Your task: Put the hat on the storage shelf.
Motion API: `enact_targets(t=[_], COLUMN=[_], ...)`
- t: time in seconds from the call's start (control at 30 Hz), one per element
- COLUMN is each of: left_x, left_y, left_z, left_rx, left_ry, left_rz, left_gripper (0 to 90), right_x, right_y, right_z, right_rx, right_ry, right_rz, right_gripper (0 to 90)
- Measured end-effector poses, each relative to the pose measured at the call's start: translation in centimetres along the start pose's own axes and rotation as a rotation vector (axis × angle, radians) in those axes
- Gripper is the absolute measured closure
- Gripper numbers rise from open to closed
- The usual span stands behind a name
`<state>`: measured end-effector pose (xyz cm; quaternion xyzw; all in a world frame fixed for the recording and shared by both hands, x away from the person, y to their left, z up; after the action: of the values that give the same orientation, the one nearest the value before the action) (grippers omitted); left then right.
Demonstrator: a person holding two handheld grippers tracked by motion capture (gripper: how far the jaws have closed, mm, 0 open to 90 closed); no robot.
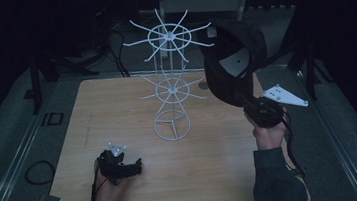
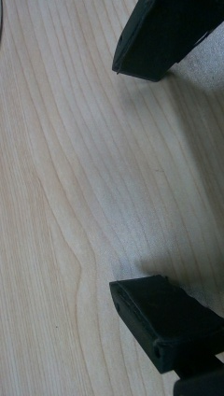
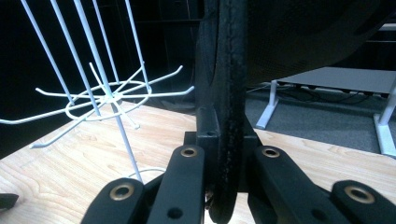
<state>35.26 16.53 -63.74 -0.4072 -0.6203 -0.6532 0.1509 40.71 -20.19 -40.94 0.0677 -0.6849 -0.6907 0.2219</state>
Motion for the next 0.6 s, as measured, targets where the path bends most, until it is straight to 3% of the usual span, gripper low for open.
enact_targets(t=[0.6], left_x=[0.0], left_y=[0.0], left_z=[0.0], left_rx=[0.0], left_ry=[0.0], left_rz=[0.0], left_gripper=[0.1], right_x=[0.13], right_y=[0.45], right_z=[0.29], right_rx=[0.027], right_ry=[-0.018], right_rz=[-0.019], right_gripper=[86.7])
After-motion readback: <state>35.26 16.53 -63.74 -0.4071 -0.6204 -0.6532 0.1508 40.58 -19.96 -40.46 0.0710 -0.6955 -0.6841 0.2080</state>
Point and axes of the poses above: each handheld gripper's, and its own axes: x roughly backward along the jaws, y roughly out of its top, z roughly to its left, the point moved 9 cm from there along -x, roughly forward along the jaws, and after that the axes turned 7 degrees about -y, right-handed, at the moved point
